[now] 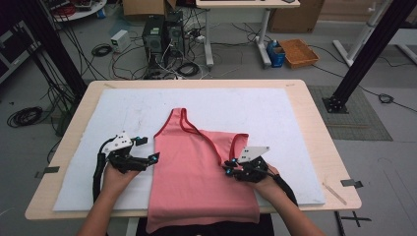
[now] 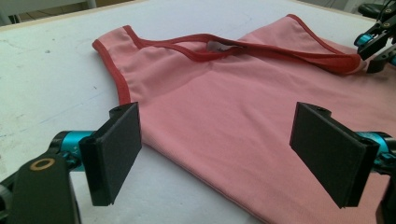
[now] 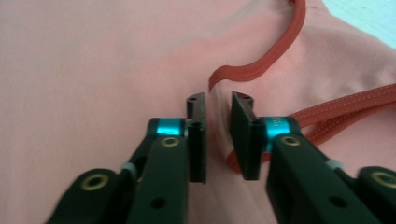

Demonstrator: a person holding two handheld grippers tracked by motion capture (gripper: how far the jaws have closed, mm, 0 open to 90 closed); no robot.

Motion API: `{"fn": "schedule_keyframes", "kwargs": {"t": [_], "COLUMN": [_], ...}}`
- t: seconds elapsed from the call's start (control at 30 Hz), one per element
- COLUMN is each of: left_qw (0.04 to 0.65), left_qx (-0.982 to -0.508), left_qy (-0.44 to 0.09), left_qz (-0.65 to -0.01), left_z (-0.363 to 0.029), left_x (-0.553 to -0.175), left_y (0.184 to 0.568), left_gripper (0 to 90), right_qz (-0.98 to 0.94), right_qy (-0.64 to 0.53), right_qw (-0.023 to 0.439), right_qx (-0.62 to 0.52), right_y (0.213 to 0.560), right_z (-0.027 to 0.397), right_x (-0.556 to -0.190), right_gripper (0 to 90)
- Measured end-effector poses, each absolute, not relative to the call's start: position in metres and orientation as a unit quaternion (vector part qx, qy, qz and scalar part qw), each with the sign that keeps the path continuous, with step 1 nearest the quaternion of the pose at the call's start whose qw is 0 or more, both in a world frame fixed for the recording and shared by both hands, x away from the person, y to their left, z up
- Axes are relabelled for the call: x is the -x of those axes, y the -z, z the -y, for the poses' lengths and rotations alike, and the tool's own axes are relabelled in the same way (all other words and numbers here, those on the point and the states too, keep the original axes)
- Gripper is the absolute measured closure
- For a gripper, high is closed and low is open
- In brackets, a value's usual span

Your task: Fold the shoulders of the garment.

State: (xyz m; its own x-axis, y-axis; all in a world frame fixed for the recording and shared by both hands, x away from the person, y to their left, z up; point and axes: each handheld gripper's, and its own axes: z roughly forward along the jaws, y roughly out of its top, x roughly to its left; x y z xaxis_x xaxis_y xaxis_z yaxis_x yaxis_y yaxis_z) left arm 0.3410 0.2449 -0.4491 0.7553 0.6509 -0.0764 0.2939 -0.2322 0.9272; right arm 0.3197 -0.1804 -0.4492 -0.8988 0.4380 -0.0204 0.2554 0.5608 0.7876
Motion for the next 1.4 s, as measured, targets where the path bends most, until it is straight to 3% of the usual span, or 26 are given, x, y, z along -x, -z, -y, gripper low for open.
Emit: {"fn": "schedule_keyframes", "kwargs": {"t": [0.17,0.3,0.4,0.6,0.8,1.4], "left_qw": [0.537,0.537,0.539,0.538,0.537,0.544], "left_qx": [-0.768,-0.768,-0.767,-0.767,-0.768,-0.753], "left_qy": [-0.167,-0.166,-0.165,-0.166,-0.164,-0.155], "left_qz": [-0.306,-0.306,-0.308,-0.308,-0.308,-0.337], "left_z": [-0.245,-0.245,-0.245,-0.245,-0.246,-0.251], "left_x": [-0.341,-0.341,-0.341,-0.342,-0.342,-0.353], "left_y": [0.449,0.449,0.449,0.449,0.449,0.439], "left_gripper": [17.0,17.0,17.0,17.0,17.0,16.2], "right_qz": [-0.877,-0.856,-0.831,-0.792,-0.776,-0.781], "right_qy": [-0.432,-0.463,-0.479,-0.473,-0.475,-0.482], "right_qw": [0.096,0.101,0.127,0.178,0.189,0.160], "right_qx": [-0.189,-0.208,-0.252,-0.342,-0.369,-0.362], "right_y": [0.447,0.438,0.432,0.432,0.441,0.448], "right_z": [0.183,0.196,0.212,0.245,0.261,0.265], "right_x": [-0.313,-0.311,-0.314,-0.329,-0.336,-0.337], "right_gripper": [67.3,55.8,42.3,30.6,27.9,21.9]}}
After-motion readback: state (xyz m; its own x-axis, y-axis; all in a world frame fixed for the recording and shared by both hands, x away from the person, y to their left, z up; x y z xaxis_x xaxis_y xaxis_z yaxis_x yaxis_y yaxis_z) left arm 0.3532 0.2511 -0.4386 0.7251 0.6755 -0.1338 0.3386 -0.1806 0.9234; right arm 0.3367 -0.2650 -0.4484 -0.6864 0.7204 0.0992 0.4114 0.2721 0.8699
